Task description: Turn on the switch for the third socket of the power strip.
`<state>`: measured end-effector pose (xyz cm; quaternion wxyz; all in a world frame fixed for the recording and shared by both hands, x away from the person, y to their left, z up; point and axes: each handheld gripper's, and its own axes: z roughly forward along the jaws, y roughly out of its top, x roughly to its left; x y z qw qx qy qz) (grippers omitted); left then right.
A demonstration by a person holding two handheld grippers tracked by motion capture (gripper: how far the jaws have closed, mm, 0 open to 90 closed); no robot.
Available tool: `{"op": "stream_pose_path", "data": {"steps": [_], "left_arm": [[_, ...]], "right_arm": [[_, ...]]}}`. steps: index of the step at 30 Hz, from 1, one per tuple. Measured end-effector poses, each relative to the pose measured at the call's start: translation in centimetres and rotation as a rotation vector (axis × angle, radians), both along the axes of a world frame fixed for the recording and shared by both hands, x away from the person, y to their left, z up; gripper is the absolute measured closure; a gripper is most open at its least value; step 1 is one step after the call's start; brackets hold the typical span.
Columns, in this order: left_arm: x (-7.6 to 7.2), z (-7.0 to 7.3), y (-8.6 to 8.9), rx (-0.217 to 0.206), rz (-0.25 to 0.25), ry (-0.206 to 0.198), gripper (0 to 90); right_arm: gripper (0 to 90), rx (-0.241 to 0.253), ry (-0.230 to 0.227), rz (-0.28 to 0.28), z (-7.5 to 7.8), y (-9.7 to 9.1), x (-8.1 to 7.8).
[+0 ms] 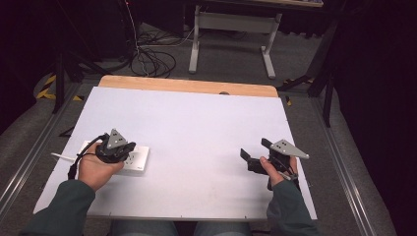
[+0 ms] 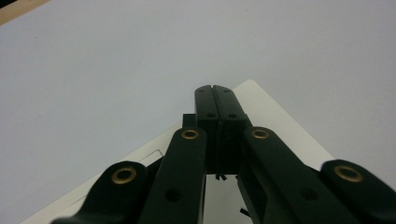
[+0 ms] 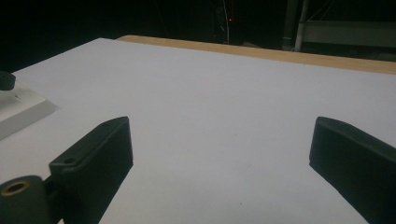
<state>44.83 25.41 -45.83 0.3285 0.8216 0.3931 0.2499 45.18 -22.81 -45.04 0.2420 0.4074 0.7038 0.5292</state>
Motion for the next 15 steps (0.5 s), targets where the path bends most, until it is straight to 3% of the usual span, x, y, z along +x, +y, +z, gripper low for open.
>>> {"op": "stream_pose_path", "data": {"steps": [15], "left_arm": [[0.52,-0.44,0.12,0.044,0.013,0.015,89.8]], "right_arm": [[6.6,-0.002,0.001,0.002,-0.01,0.05,-0.01]]}}
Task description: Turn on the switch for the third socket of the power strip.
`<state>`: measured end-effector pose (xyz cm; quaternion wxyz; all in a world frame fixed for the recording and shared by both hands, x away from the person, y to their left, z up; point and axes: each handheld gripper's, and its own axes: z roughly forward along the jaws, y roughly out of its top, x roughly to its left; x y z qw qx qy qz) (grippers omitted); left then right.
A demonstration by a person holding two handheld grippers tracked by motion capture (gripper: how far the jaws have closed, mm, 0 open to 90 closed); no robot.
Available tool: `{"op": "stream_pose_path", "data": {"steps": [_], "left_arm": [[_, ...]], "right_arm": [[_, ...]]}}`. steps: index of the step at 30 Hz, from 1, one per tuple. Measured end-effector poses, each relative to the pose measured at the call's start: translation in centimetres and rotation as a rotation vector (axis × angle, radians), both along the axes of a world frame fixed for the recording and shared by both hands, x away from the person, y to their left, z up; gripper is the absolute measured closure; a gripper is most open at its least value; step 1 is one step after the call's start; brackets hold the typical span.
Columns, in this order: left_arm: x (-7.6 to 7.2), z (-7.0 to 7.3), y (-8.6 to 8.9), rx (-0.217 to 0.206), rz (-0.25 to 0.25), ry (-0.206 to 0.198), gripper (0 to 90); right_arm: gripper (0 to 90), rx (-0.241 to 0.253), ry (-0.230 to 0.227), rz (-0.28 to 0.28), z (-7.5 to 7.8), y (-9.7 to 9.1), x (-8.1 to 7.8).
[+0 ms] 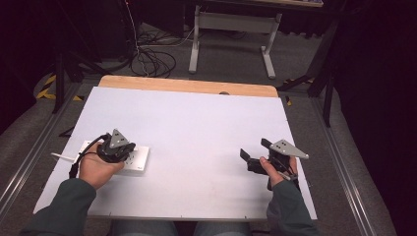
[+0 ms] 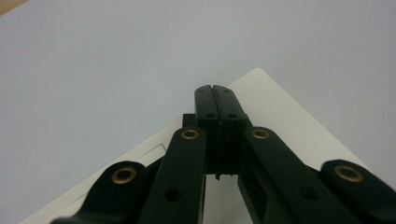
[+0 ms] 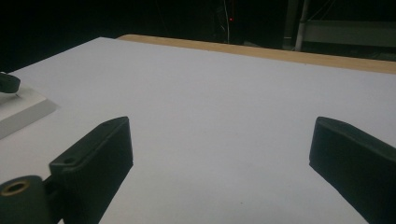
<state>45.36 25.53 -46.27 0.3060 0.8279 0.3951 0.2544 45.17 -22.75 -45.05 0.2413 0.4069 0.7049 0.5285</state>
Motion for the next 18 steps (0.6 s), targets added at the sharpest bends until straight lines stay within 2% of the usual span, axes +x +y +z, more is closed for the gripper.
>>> {"op": "stream_pose_path", "data": {"steps": [8,18], "left_arm": [[0.26,-0.19,-0.18,0.031,-0.003,0.012,89.6],[0.39,-0.3,-0.22,0.025,-0.001,0.011,89.6]], "right_arm": [[6.6,-0.001,0.002,0.0,-0.03,-0.03,0.0],[6.6,-0.01,0.004,0.003,-0.07,0.06,-0.01]]}}
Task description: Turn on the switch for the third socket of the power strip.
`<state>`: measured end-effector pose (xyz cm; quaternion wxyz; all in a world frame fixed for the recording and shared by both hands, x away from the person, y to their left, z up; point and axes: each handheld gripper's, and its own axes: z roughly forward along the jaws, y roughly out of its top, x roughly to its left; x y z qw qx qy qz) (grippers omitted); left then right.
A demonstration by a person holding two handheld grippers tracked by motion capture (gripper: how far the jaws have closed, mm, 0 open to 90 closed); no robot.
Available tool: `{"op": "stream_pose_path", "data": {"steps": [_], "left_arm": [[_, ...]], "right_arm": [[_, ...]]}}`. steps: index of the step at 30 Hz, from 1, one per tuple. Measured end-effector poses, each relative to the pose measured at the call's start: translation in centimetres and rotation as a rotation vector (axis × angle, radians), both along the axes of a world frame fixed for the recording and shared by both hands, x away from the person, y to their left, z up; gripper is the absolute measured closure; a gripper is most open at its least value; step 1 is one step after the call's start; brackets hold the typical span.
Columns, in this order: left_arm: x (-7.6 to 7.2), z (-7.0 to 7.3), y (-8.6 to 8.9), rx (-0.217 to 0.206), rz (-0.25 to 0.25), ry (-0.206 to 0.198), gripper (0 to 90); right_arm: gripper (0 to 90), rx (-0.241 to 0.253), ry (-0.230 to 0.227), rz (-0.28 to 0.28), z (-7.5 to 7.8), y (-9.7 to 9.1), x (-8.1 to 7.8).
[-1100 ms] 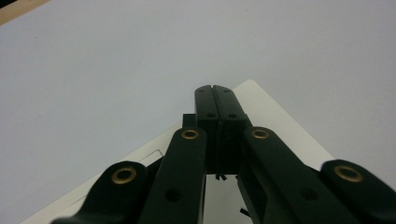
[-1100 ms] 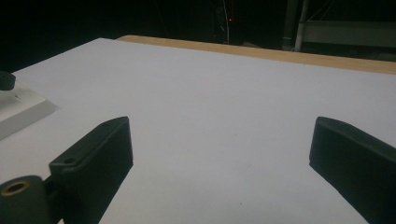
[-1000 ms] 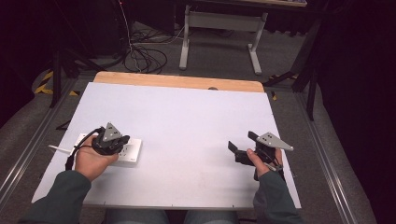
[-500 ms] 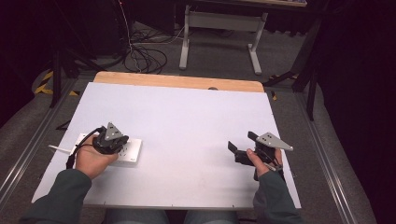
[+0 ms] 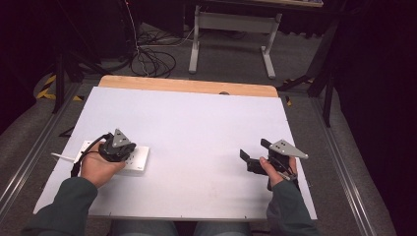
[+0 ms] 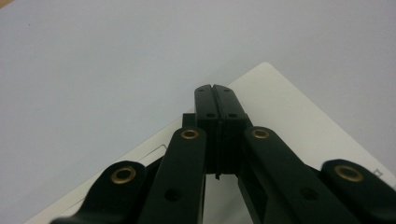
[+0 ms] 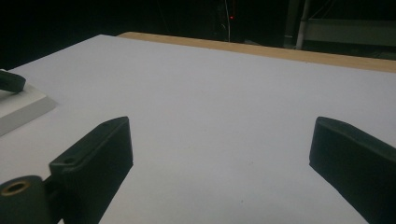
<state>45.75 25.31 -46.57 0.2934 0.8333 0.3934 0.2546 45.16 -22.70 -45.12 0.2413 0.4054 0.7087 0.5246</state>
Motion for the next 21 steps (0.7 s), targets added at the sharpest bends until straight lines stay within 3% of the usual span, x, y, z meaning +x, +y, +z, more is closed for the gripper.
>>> {"op": "stream_pose_path", "data": {"steps": [21], "left_arm": [[-0.04,-0.02,-0.2,0.0,0.011,0.005,89.8]], "right_arm": [[6.6,-0.005,0.001,0.0,0.03,-0.01,-0.1]]}}
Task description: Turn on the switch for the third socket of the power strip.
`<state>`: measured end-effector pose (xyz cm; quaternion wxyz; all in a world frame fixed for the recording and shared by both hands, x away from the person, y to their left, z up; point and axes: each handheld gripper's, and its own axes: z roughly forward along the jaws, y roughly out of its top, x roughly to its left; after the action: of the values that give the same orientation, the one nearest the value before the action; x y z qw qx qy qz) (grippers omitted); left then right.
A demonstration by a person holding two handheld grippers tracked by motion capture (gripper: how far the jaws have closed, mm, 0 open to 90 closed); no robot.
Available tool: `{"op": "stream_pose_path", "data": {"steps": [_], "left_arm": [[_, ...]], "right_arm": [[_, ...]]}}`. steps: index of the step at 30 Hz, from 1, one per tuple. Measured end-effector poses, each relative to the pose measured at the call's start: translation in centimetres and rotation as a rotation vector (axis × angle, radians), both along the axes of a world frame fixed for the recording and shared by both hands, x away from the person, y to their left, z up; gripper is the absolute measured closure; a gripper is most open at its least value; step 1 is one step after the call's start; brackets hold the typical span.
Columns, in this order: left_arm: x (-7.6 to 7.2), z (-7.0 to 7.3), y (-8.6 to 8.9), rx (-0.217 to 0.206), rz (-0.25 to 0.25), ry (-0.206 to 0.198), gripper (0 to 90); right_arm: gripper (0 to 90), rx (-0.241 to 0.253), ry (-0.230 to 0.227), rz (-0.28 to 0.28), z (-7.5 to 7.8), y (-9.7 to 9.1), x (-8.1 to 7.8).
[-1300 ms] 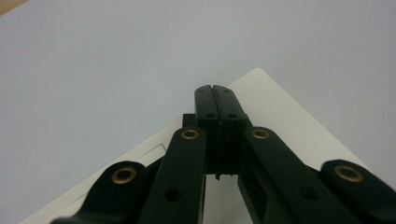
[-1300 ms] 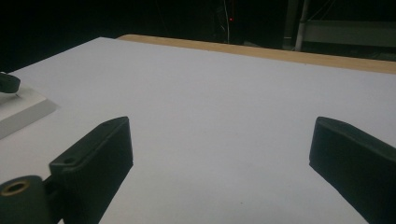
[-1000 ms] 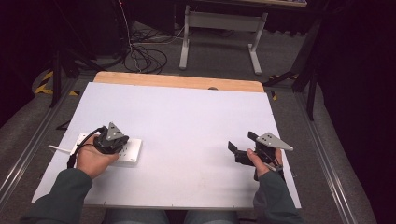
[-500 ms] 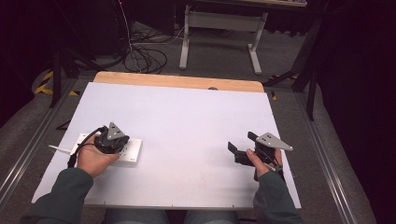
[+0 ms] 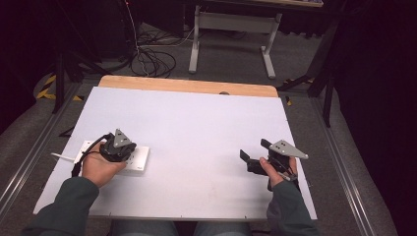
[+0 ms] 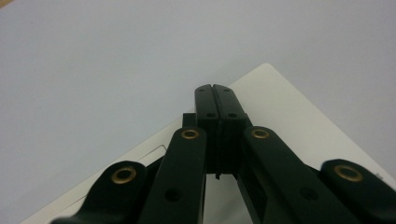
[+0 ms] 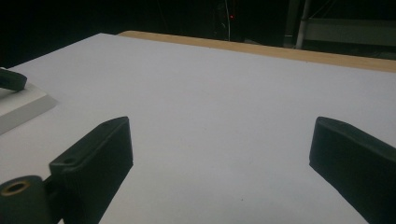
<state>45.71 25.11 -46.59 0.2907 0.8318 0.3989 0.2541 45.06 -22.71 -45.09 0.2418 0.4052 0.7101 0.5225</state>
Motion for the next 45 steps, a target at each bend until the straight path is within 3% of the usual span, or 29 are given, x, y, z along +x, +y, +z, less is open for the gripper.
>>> {"op": "stream_pose_path", "data": {"steps": [9,21,26,34,39,45], "left_arm": [[-0.03,0.01,-0.1,0.011,0.003,-0.003,89.9],[0.0,0.0,-0.02,-0.009,0.019,0.001,89.9],[-0.01,0.06,-0.15,0.01,0.017,-0.003,89.9],[-0.01,-0.03,0.02,-0.031,0.033,0.008,89.9],[-0.07,-0.03,-0.08,-0.002,0.032,-0.005,89.9],[0.04,-0.05,0.26,-0.03,0.045,0.006,89.9]], "right_arm": [[6.6,0.0,0.006,0.001,-0.03,0.02,-0.04],[6.6,-0.003,0.008,-0.001,-0.03,-0.03,-0.13],[6.6,-0.003,0.008,-0.001,-0.02,-0.06,-0.16],[6.6,-0.003,0.007,0.002,-0.05,0.01,-0.14],[6.6,-0.002,0.007,0.002,-0.03,-0.05,-0.17],[6.6,-0.001,0.006,0.002,-0.01,-0.04,-0.2]]}}
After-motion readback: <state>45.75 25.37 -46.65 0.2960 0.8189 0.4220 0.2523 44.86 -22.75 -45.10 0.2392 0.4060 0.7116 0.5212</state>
